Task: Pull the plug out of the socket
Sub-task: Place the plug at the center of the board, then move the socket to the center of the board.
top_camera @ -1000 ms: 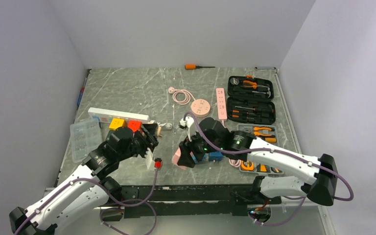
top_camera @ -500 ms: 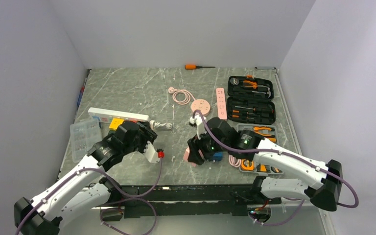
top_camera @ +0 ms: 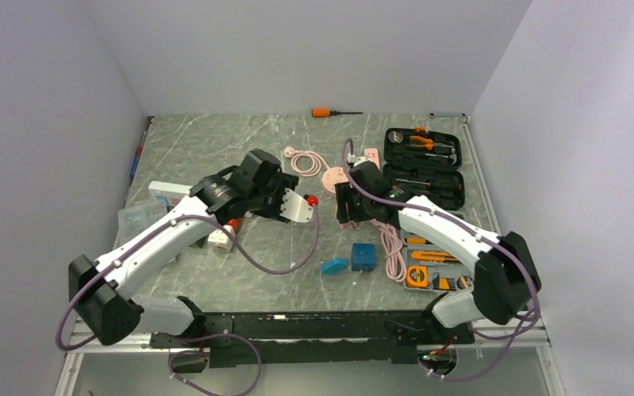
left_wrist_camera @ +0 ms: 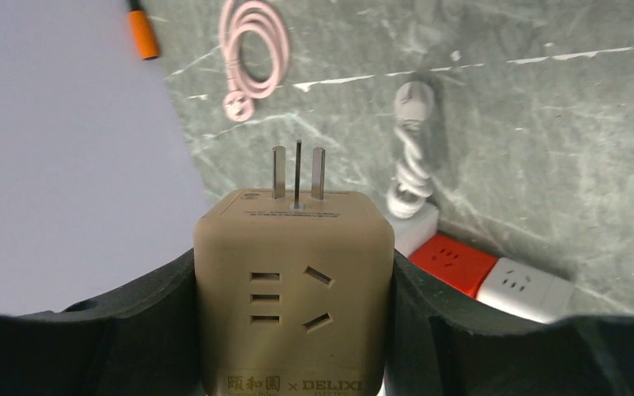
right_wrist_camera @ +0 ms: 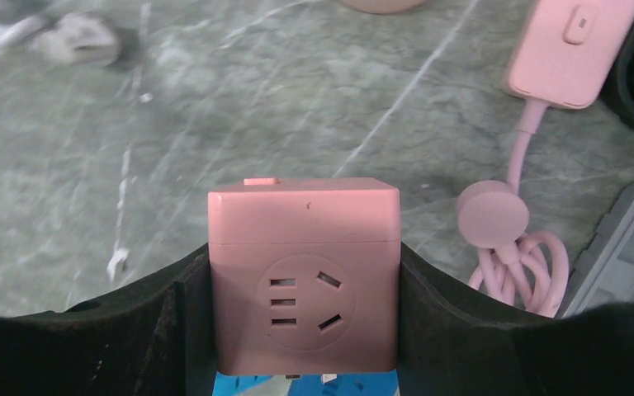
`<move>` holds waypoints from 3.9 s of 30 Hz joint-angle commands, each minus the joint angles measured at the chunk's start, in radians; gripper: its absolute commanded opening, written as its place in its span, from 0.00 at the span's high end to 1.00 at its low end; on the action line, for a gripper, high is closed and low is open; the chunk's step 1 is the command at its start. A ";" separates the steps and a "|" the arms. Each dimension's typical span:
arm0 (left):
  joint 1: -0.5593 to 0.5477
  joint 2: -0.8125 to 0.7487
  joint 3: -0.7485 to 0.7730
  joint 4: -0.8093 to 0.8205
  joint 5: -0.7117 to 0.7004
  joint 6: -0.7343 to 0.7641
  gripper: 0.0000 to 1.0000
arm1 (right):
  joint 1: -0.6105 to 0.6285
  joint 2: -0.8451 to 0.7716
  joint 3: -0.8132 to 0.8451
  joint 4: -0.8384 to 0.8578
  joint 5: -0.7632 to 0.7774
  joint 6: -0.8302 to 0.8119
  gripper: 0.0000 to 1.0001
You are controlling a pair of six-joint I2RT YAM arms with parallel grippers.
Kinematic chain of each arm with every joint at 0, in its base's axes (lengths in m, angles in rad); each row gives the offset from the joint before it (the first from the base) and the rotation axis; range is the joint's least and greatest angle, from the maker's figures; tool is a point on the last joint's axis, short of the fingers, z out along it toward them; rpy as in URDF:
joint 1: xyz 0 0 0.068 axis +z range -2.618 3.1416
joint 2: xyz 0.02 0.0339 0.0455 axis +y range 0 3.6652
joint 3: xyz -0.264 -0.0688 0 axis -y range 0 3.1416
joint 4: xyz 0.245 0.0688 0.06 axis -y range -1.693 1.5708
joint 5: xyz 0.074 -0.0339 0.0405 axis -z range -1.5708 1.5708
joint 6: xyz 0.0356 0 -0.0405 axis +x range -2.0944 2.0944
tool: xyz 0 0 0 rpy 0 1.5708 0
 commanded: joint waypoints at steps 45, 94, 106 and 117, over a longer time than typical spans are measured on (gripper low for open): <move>-0.023 0.776 0.421 0.075 0.273 -0.659 1.00 | -0.177 -0.210 0.131 -0.037 0.179 0.148 0.00; 0.002 0.829 0.349 0.151 0.326 -0.872 0.85 | -0.247 -0.539 0.028 -0.185 0.298 0.183 0.00; 0.015 0.667 0.426 -0.001 0.419 -0.910 0.01 | -0.247 -0.533 0.064 -0.188 0.313 0.135 0.00; 0.493 0.299 0.501 -0.201 0.493 -0.891 0.01 | -0.221 -0.360 0.093 0.008 0.041 0.076 0.00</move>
